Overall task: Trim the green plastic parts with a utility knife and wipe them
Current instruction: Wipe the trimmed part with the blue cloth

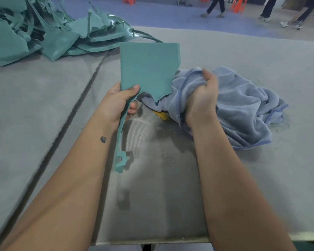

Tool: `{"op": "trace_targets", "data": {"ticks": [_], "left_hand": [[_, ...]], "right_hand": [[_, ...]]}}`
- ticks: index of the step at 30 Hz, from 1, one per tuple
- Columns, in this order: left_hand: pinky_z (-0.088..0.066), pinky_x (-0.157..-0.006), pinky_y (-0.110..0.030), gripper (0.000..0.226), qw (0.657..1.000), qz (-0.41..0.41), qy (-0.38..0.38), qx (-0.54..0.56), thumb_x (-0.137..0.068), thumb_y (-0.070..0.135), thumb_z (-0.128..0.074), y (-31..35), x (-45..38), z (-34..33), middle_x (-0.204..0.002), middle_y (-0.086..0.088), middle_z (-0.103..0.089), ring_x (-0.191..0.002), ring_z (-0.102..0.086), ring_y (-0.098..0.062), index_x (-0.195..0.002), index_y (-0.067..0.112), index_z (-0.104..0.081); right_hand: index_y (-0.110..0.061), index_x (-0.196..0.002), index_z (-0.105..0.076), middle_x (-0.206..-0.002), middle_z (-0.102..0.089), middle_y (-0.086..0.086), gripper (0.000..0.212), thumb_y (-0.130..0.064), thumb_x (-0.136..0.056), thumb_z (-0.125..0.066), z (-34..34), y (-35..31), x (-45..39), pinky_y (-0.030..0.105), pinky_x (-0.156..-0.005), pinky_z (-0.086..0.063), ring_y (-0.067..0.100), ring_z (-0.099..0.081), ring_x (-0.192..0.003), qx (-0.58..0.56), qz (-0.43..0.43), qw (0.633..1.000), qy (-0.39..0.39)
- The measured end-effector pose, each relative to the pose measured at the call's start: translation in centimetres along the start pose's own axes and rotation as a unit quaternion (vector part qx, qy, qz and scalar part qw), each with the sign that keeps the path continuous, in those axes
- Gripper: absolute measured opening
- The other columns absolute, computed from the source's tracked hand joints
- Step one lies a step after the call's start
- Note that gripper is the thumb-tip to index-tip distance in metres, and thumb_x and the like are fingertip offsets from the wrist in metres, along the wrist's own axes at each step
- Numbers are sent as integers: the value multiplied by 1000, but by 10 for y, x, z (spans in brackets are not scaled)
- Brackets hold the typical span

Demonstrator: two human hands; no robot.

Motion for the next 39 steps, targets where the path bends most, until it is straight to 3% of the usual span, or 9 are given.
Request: {"op": "trace_targets", "data": {"ticks": [6,12,16,21,24,27,29,33,39], "left_hand": [[-25,-32,-8,15,994,55,-97,24,-97,5,-43,2,6,2,-83,1,-58,-33,-32,3,-100,13,-55],[-27,-31,-11,13,995,61,-63,-36,-99,5,-45,-1,6,-4,-80,-4,-49,-33,-35,0,-109,10,-50],[-28,-30,-12,9,997,35,-58,-41,-98,4,-47,0,6,-8,-77,-6,-47,-33,-35,-1,-98,11,-53],[-26,-31,-11,13,1000,-1,-28,-1,-98,2,-45,5,6,-5,-63,3,-59,-32,-33,-1,-92,10,-54],[-26,-31,-12,15,1000,0,1,-15,-98,2,-47,6,6,-1,-59,3,-55,-32,-33,-1,-88,11,-53],[-27,-31,-12,13,1000,7,8,-28,-98,3,-48,5,5,-1,-60,2,-53,-32,-34,-2,-89,11,-53],[-27,-31,-12,12,999,8,22,-28,-98,3,-49,6,4,-1,-67,0,-52,-32,-34,-2,-91,12,-53],[-27,-32,-11,16,998,-15,66,7,-99,2,-46,8,1,2,-77,0,-52,-33,-34,0,-91,15,-52],[-31,-31,-10,14,967,-5,-39,252,-101,12,-35,16,1,14,-86,6,-47,-29,-36,-2,-95,16,-48]], "right_hand": [[-4,-127,-53,-125,-63,16,32,-16,-98,-49,-9,12,5,48,-102,-46,32,-61,-114,160,-1,984,-84],[-7,-106,-56,-104,-64,7,13,-10,-102,-44,-15,17,8,34,-89,-55,21,-64,-98,274,184,943,-27],[-15,-87,-55,-84,-62,-4,19,-21,-102,-45,-15,11,9,8,-54,-47,-6,-63,-60,238,167,956,43],[-11,-128,-46,-119,-51,8,52,-51,-95,-48,-10,-7,9,37,-87,-45,29,-55,-109,143,25,971,188],[-9,-99,-54,-90,-59,7,35,-43,-91,-58,-9,-9,10,34,-65,-48,24,-57,-74,108,19,979,173],[-11,-76,-64,-66,-67,2,17,-23,-86,-58,-7,-4,18,29,-60,-52,21,-63,-67,75,53,988,125],[-13,-51,-60,-49,-58,-2,40,-7,-86,-43,-3,-5,21,22,-52,-50,15,-59,-52,15,53,997,46],[-1,-113,-53,-94,-64,12,49,20,-83,-19,-9,-9,16,30,-74,-57,23,-67,-89,30,59,997,-40],[-26,-141,-41,-100,-60,-6,56,6,-95,-43,-3,-9,9,23,-70,-53,11,-60,-85,85,159,977,115]]}}
Point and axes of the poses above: each hand's wrist, its own x-axis away from the middle knuckle, its own z-axis out of the back of the hand, y = z × x, the point moved 1 cm from there along -x, towards the middle knuckle
